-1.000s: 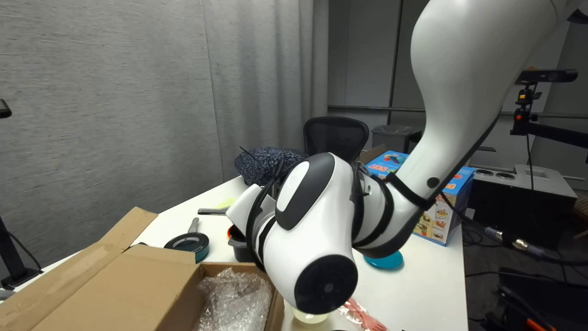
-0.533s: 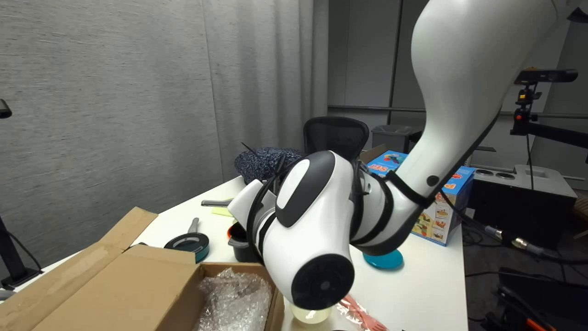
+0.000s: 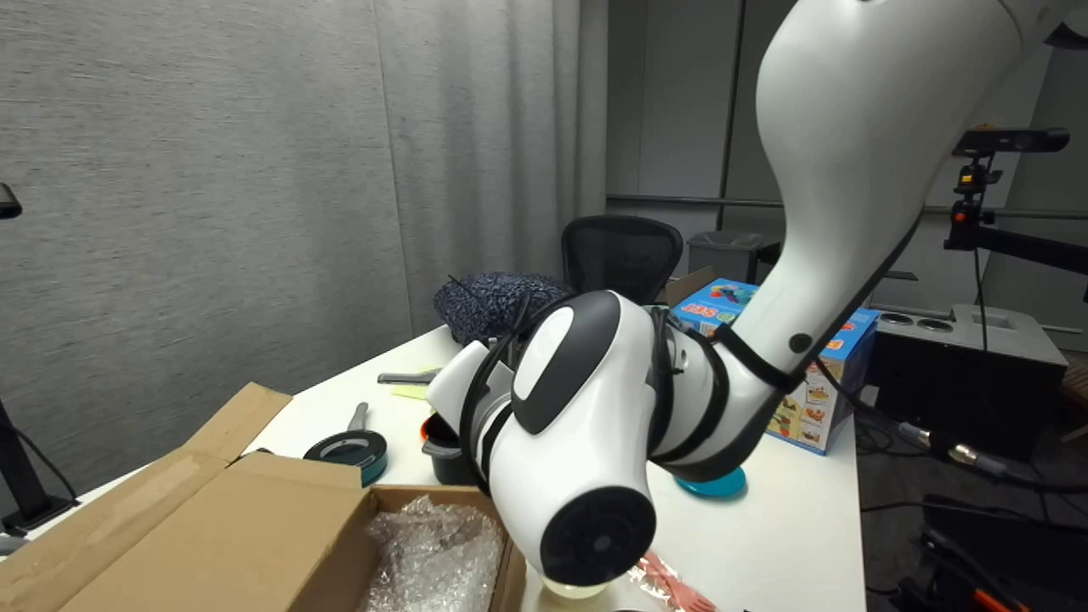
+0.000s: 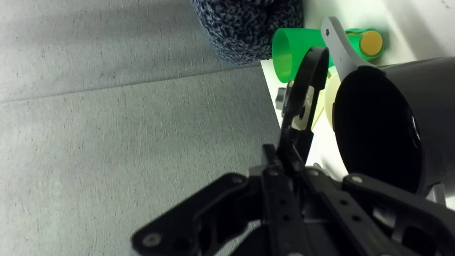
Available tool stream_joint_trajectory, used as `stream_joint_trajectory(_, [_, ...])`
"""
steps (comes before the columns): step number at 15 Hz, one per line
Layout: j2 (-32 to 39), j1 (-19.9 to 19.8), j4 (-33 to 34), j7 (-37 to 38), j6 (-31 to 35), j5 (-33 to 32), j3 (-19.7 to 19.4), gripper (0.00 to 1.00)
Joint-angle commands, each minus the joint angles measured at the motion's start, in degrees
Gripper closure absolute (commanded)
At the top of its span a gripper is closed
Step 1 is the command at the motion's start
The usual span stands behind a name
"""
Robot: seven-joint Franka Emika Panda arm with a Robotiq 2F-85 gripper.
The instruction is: Put the lid on the small pot
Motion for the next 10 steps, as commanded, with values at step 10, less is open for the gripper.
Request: stream_joint_trajectory(10, [1.2,0.3,0.6,0.0,-1.0,-1.6,0.5,0.98])
